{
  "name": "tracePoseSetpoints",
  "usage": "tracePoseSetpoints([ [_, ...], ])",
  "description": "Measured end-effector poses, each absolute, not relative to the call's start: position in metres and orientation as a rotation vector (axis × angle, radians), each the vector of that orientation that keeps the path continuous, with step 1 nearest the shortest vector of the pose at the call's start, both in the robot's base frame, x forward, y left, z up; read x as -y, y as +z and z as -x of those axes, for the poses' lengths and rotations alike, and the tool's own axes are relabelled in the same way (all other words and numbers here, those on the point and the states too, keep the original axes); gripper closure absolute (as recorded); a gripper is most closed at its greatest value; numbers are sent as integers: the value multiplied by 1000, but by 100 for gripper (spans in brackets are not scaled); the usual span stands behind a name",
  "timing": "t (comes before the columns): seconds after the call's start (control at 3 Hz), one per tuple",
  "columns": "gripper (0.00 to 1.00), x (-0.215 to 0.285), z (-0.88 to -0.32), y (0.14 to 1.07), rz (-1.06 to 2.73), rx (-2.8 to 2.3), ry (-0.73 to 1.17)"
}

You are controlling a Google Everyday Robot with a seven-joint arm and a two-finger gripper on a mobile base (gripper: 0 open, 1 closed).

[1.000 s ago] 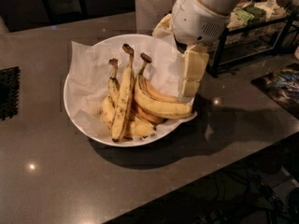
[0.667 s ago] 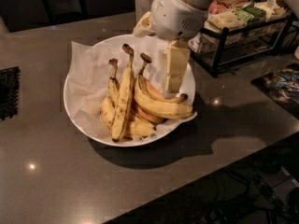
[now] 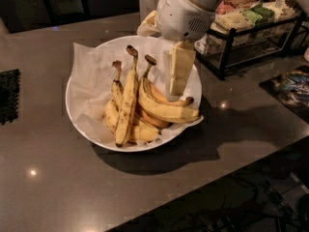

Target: Pick banana from white bowl

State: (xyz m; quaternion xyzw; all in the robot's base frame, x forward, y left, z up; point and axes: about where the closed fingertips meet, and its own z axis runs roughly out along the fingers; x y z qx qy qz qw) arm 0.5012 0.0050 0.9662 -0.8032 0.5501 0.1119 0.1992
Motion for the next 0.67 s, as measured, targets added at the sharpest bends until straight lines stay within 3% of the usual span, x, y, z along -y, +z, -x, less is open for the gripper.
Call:
tracePoseSetpoints([
  [0.67, 0, -5, -518, 949, 1901, -1447, 719],
])
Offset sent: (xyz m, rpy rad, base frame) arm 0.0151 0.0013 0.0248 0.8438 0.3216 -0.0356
